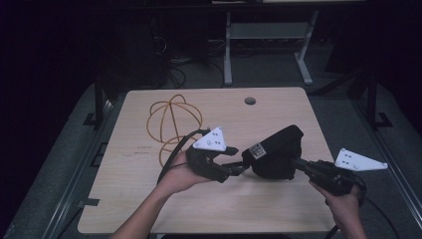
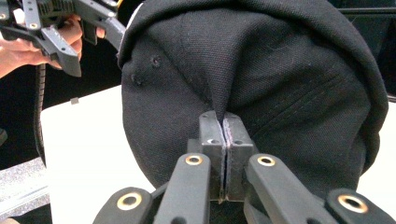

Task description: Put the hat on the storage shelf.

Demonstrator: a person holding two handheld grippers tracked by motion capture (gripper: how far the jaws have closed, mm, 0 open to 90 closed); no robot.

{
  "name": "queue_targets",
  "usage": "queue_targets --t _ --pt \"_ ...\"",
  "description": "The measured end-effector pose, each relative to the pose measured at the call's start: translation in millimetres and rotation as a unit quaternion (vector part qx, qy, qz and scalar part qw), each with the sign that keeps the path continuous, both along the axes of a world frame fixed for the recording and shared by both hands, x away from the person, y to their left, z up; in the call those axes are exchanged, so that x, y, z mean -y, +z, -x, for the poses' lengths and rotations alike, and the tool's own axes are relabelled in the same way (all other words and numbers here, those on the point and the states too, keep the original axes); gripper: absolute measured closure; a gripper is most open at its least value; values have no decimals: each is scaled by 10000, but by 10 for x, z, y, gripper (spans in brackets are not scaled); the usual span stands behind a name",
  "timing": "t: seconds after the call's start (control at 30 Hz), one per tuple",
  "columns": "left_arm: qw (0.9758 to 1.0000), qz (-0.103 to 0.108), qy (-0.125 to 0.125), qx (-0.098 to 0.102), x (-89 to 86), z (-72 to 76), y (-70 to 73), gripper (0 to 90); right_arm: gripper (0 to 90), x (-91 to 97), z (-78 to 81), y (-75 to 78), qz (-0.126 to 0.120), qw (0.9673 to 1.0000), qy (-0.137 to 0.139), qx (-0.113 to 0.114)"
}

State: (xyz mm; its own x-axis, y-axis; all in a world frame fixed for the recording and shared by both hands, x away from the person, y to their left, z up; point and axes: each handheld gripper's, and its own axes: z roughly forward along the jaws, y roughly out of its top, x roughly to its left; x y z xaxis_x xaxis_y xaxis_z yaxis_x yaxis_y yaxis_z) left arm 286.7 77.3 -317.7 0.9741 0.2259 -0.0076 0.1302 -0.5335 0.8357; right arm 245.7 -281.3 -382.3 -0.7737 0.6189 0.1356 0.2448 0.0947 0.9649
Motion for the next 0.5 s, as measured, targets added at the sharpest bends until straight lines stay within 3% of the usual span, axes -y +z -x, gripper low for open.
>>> queue_targets --t 0.2,0.5 --pt "9998 63 211 12 -148 20 -130 394 889 27 -17 61 33 10000 -25 3" --pt "9996 -54 267 -62 -241 55 -333 395 888 18 -43 147 145 9999 -9 -31"
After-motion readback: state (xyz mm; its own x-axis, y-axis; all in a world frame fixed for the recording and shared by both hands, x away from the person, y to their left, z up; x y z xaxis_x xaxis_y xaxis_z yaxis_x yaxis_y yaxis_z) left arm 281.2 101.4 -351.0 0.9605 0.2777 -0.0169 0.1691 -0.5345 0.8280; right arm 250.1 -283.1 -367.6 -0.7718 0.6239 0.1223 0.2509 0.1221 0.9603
